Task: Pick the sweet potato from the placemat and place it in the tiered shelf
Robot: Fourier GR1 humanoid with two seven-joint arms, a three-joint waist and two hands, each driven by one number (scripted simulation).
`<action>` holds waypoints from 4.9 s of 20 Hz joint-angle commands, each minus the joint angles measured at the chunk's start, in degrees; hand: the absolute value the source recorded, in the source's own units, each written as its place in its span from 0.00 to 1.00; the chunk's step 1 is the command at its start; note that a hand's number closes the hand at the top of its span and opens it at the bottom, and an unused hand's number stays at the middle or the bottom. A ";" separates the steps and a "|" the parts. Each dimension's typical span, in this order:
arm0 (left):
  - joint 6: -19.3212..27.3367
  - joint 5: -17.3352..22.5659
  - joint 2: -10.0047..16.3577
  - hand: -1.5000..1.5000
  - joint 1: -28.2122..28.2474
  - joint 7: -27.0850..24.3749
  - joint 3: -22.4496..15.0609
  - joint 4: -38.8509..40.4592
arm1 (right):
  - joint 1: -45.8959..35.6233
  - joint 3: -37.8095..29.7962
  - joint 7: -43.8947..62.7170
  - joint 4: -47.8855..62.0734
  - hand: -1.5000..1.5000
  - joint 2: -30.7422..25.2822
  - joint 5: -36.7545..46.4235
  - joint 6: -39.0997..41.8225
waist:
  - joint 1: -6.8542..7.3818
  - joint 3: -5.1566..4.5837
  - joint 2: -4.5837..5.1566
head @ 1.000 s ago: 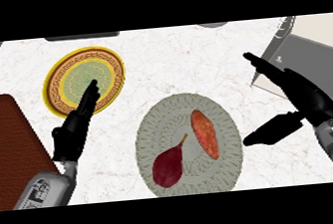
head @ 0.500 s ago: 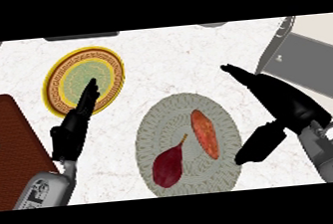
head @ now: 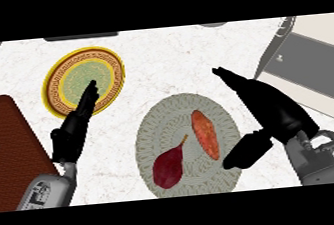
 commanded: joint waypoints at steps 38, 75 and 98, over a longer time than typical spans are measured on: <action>-8.90 -6.65 -5.20 0.50 -0.31 -0.23 9.70 1.36 | 9.74 -1.53 -6.97 10.81 0.00 18.07 27.42 8.43 | -0.10 0.02 0.02; -8.06 -12.15 -10.70 0.50 -1.00 0.84 10.42 0.55 | 10.58 -3.05 -9.85 19.82 1.00 23.60 39.61 -0.92 | -0.14 0.01 0.01; -9.51 -11.23 -9.76 0.50 -0.49 1.34 11.22 0.79 | -10.61 -1.78 29.78 7.28 1.00 23.64 66.36 -21.49 | -0.30 -0.15 -0.51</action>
